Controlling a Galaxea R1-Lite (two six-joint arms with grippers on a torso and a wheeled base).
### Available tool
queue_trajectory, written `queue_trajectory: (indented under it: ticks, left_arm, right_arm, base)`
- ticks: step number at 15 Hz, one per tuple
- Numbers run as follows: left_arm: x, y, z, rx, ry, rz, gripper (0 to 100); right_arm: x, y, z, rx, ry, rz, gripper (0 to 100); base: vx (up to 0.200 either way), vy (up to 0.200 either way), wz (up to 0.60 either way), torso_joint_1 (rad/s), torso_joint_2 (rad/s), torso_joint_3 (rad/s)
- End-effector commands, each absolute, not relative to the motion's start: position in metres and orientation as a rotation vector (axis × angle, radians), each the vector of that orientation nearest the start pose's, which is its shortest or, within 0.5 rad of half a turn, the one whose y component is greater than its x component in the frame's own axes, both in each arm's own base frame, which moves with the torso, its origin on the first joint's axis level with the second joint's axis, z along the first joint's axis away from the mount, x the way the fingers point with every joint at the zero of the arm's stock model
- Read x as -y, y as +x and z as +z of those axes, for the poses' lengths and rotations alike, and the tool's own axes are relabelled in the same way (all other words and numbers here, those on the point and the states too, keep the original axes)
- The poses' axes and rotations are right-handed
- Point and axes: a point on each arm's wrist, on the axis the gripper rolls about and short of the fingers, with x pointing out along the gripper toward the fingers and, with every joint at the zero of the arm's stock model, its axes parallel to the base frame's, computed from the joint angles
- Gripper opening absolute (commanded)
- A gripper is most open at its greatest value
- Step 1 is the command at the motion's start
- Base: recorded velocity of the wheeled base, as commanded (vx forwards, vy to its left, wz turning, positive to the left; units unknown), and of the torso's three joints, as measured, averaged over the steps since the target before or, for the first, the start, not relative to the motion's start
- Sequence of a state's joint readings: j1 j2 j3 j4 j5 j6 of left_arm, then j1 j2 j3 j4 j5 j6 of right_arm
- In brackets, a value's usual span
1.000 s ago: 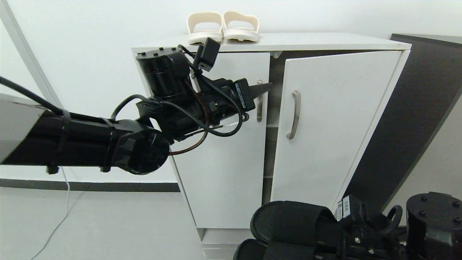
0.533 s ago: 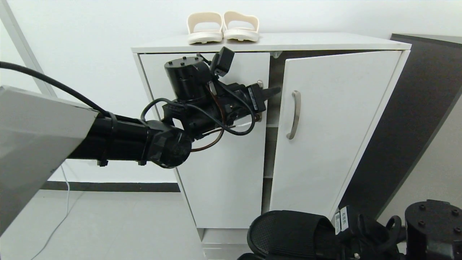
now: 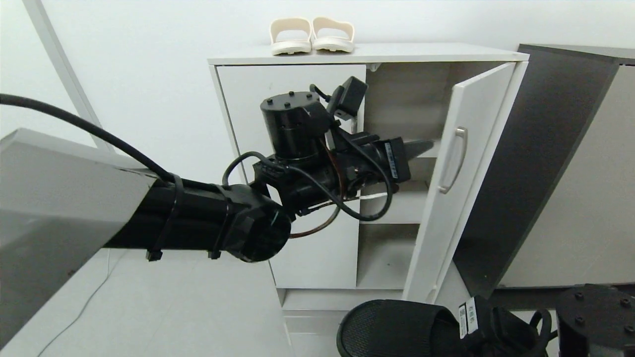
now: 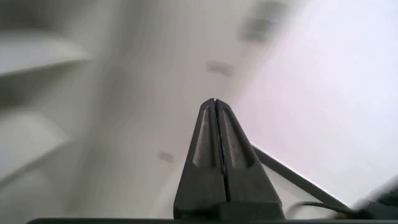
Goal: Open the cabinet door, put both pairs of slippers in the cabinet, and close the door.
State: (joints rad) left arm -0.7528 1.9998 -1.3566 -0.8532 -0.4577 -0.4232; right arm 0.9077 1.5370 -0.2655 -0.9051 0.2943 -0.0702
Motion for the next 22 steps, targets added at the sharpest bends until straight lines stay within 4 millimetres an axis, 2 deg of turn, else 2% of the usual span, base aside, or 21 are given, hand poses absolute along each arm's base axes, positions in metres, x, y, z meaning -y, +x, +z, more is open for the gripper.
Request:
queue_trajectory:
  ticks: [1,5,7,8,10,11,12,13,15,16,17,19,22]
  left_arm:
    - [0.299,0.265,0.253,-0.012,-0.407,-1.306,0]
    - [0.293,0.273,0.253,-0.004,-0.407,-1.281,0]
    - [0.277,0.280,0.260,0.018,-0.408,-1.244,0]
    - [0.266,0.283,0.261,0.023,-0.406,-1.217,0]
    - [0.219,0.280,0.268,0.025,-0.398,-1.121,0]
    - [0.217,0.280,0.268,0.022,-0.397,-1.116,0]
    - [0.166,0.256,0.273,0.030,-0.392,-1.027,0]
    - [0.135,0.237,0.275,0.040,-0.389,-0.967,0]
    - [0.081,0.187,0.276,0.038,-0.384,-0.843,0]
    - [0.065,0.167,0.275,0.033,-0.383,-0.794,0]
    - [0.039,0.129,0.273,0.024,-0.381,-0.695,0]
    - [0.014,0.065,0.262,-0.014,-0.339,-0.524,0]
    - [0.010,-0.009,0.227,-0.021,-0.185,-0.223,0]
  right_arm:
    - [-0.169,0.121,0.118,-0.334,-0.182,1.209,0]
    - [-0.169,0.121,0.118,-0.330,-0.182,1.210,0]
    - [-0.169,0.122,0.118,-0.327,-0.181,1.210,0]
    - [-0.169,0.122,0.118,-0.325,-0.181,1.207,0]
    - [-0.169,0.125,0.118,-0.329,-0.176,1.194,0]
    - [-0.169,0.126,0.118,-0.331,-0.176,1.191,0]
    - [-0.168,0.135,0.117,-0.339,-0.168,1.155,0]
    - [-0.168,0.140,0.118,-0.335,-0.161,1.138,0]
    - [-0.165,0.143,0.119,-0.335,-0.156,1.117,0]
    - [-0.165,0.143,0.119,-0.333,-0.156,1.117,0]
    - [-0.165,0.144,0.119,-0.335,-0.156,1.116,0]
    - [-0.165,0.145,0.117,-0.343,-0.157,1.111,0]
    - [-0.165,0.145,0.116,-0.346,-0.158,1.109,0]
  base:
    - [0.000,0.000,0.00,0.000,0.00,0.000]
    - [0.000,0.000,0.00,0.000,0.00,0.000]
    - [0.000,0.000,0.00,0.000,0.00,0.000]
    - [0.000,0.000,0.00,0.000,0.00,0.000]
    - [0.000,0.000,0.00,0.000,0.00,0.000]
    - [0.000,0.000,0.00,0.000,0.00,0.000]
    - [0.000,0.000,0.00,0.000,0.00,0.000]
    - [0.000,0.000,0.00,0.000,0.00,0.000]
    - [0.000,0.000,0.00,0.000,0.00,0.000]
    - [0.000,0.000,0.00,0.000,0.00,0.000]
    - [0.000,0.000,0.00,0.000,0.00,0.000]
    - [0.000,0.000,0.00,0.000,0.00,0.000]
    - [0.000,0.000,0.00,0.000,0.00,0.000]
